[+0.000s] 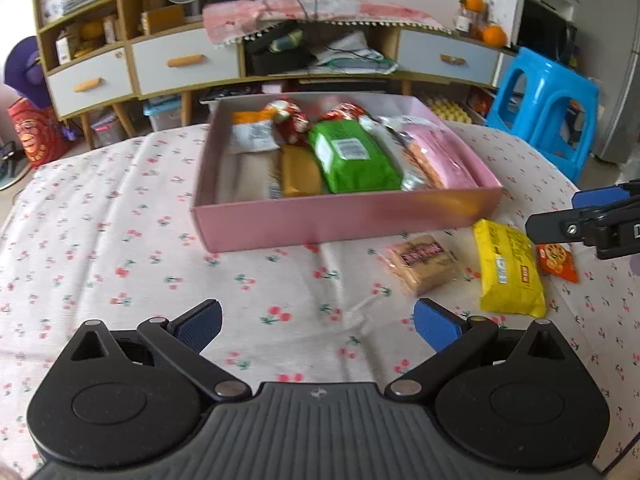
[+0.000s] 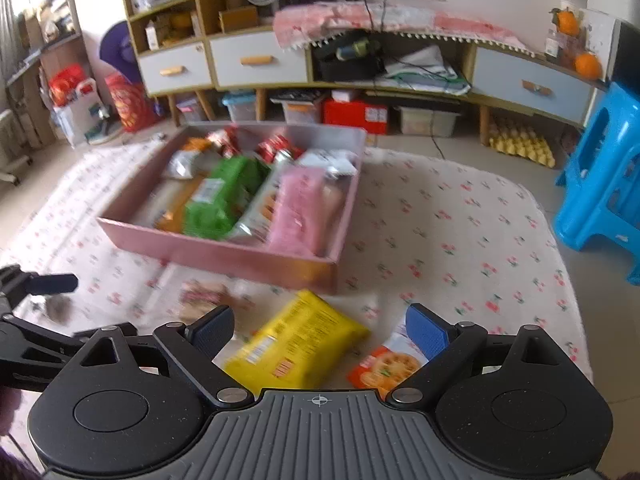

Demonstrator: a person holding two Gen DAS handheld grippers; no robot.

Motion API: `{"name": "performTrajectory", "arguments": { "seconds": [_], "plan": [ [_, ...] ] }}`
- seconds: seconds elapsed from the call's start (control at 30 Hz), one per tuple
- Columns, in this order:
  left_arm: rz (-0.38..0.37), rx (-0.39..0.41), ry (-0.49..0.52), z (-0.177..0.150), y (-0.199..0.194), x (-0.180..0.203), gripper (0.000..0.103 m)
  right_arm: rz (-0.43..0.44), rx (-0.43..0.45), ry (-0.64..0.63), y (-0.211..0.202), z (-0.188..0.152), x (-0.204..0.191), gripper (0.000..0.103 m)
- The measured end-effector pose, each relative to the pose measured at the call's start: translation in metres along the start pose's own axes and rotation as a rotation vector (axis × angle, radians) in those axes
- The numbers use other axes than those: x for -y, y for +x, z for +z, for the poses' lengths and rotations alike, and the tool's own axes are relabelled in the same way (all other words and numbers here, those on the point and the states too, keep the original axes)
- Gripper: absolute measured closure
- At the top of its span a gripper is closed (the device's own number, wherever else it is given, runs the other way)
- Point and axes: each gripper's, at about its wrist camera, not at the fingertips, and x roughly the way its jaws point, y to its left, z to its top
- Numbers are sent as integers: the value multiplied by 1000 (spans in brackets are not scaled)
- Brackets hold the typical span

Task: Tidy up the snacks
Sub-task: 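Move both grippers back toward the yellow packet and small biscuit bar, then grasp the small biscuit bar with the left gripper while the right grasps the orange jam-biscuit packet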

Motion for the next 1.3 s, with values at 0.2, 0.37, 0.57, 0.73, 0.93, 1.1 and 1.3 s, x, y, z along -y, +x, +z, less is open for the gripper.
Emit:
{"name": "performTrajectory", "arguments": {
  "seconds": [0.2,0.37,0.57,0.73,0.93,1.1,1.3],
  "plan": [
    [-44,20,63,1,13,15,1,-27,-19,-24,6,-8,19,9],
    [-72,29,149,5,23,23,6,-22,-37,-57,11,-15,29,9],
    [-128,22,205,10,30,28,14,-17,-84,-113,20,-25,38,9],
    [-150,12,241,11,38,34,21,-23,-127,-155,32,-34,42,8],
    [-163,17,235,14,38,37,32,-3,-112,-139,32,-34,46,8],
    [-179,23,261,14,36,41,48,-5,-102,-131,33,-33,46,9],
    [-178,17,254,14,35,41,53,-11,-88,-127,35,-32,46,11]
  ]
}}
